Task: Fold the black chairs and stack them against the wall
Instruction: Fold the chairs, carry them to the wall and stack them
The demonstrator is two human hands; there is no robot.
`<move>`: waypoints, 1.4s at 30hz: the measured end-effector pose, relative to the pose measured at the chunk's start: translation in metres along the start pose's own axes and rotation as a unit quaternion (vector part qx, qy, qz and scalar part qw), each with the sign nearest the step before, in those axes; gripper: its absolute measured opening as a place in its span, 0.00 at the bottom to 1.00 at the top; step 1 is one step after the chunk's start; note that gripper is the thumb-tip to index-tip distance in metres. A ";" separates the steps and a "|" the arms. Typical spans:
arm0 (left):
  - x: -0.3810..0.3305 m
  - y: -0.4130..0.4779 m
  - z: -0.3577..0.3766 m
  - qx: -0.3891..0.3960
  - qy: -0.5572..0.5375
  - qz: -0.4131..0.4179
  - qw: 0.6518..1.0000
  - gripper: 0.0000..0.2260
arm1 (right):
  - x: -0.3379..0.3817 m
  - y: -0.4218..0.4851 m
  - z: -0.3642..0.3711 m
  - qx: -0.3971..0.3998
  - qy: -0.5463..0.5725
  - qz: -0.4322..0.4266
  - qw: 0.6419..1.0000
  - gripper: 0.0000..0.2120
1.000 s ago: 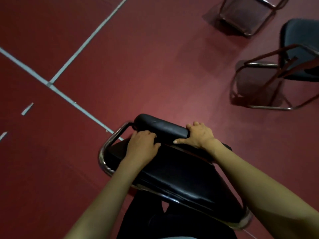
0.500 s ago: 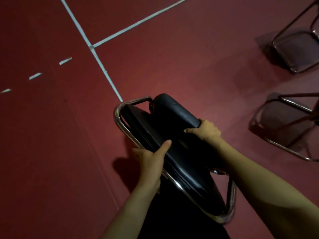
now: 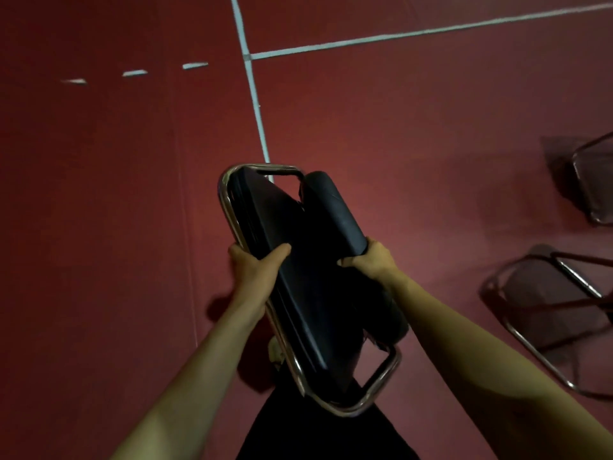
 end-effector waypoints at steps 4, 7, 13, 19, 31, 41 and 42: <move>0.010 0.001 -0.009 -0.016 0.013 -0.024 0.999 0.36 | -0.002 0.003 0.011 -0.012 0.000 0.001 1.000 0.36; 0.015 0.003 -0.012 -0.024 0.011 -0.035 0.999 0.34 | -0.005 0.011 0.012 -0.026 -0.048 -0.002 0.999 0.33; 0.015 -0.007 0.013 0.013 -0.078 -0.033 0.996 0.20 | -0.015 0.023 -0.008 -0.036 -0.029 -0.039 0.998 0.24; 0.013 -0.021 0.035 0.016 -0.116 -0.013 0.993 0.17 | -0.001 0.022 -0.035 -0.038 -0.139 -0.047 0.988 0.17; 0.030 -0.126 -0.140 -0.087 -0.296 0.006 0.951 0.15 | 0.152 -0.081 0.089 0.100 -0.332 -0.196 0.918 0.16; 0.151 -0.315 -0.416 -0.292 -0.407 0.085 0.862 0.16 | 0.306 -0.292 0.391 0.205 -0.450 -0.371 0.786 0.16; 0.163 -0.334 -0.440 -0.311 -0.409 0.092 0.853 0.16 | 0.317 -0.315 0.421 0.216 -0.452 -0.389 0.773 0.15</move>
Point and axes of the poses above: each hand's wrist, its own y-axis towards the middle knuckle, its own z-axis out of the palm, x = y × z, the point moved 7 cm from there along y, towards the middle knuckle, and after that the axes turned 6 degrees about x, right-handed, at the moved point
